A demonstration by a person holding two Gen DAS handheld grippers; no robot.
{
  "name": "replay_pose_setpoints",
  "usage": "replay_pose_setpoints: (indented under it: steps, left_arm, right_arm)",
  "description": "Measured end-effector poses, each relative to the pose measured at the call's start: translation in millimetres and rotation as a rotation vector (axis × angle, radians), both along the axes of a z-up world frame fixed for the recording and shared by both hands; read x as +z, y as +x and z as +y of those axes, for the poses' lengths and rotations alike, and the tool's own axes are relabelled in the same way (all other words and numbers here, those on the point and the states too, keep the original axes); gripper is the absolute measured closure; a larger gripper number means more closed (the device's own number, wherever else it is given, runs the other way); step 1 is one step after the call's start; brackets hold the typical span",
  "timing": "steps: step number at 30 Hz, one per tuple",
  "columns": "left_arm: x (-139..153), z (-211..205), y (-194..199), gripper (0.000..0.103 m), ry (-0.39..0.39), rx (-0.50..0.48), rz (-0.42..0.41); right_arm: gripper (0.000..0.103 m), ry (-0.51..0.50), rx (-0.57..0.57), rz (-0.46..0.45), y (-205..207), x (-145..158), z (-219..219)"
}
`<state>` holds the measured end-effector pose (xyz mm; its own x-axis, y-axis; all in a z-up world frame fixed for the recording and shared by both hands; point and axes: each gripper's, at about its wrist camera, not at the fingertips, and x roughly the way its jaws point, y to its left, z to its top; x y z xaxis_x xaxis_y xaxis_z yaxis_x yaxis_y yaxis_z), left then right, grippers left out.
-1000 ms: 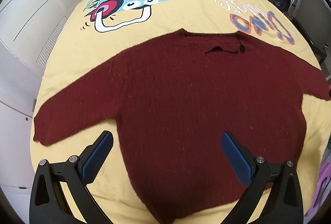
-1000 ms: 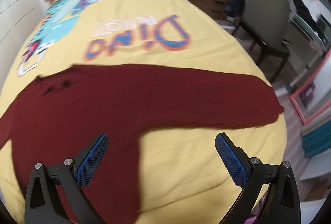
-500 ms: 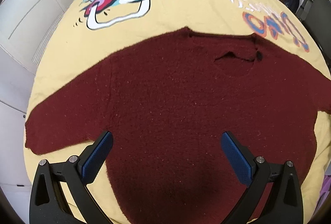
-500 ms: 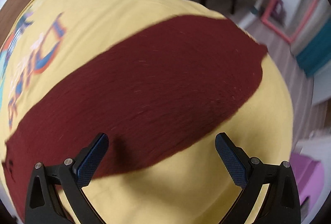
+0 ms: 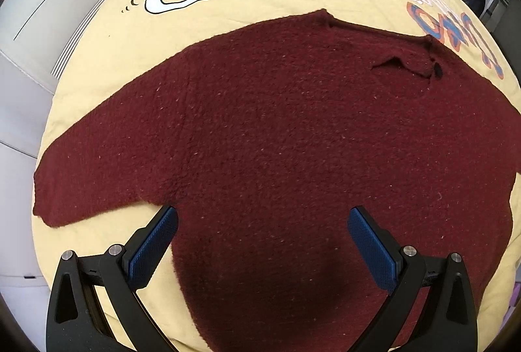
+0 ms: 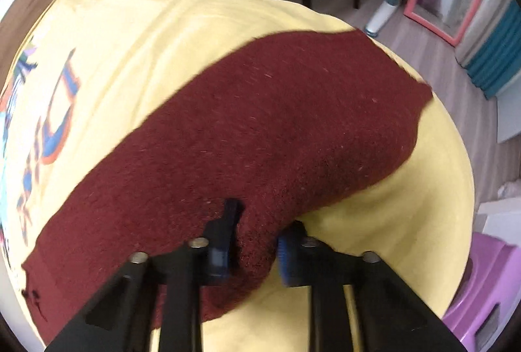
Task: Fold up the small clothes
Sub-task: 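Grasp the sweater sleeve with the right gripper and lift it, then lay the held sleeve across the sweater body and open the right gripper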
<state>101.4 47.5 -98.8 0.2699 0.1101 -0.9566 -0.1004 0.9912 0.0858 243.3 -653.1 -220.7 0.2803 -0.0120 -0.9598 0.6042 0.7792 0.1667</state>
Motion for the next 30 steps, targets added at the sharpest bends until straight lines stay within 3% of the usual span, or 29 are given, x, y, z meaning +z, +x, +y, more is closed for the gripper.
replay_pose_setpoints:
  steps: [8, 11, 19, 24, 30]
  left_arm:
    - [10, 6, -7, 0.001, -0.029, -0.002, -0.034]
    - [16, 12, -6, 0.001, -0.076, 0.008, -0.041]
    - [28, 21, -5, 0.001, -0.104, 0.013, -0.101]
    - [27, 29, -1, 0.001, -0.134, 0.014, -0.101]
    - [24, 41, 0, 0.001, -0.141, 0.012, -0.107]
  right_arm:
    - [0.09, -0.067, 0.188, -0.165, 1, 73, 56]
    - [0.09, -0.074, 0.282, -0.245, 3, 107, 98]
    - [0.09, -0.031, 0.525, -0.391, 9, 165, 231]
    - [0.09, 0.004, 0.693, -0.402, 23, 177, 326]
    - [0.09, 0.041, 0.839, -0.334, 29, 144, 410]
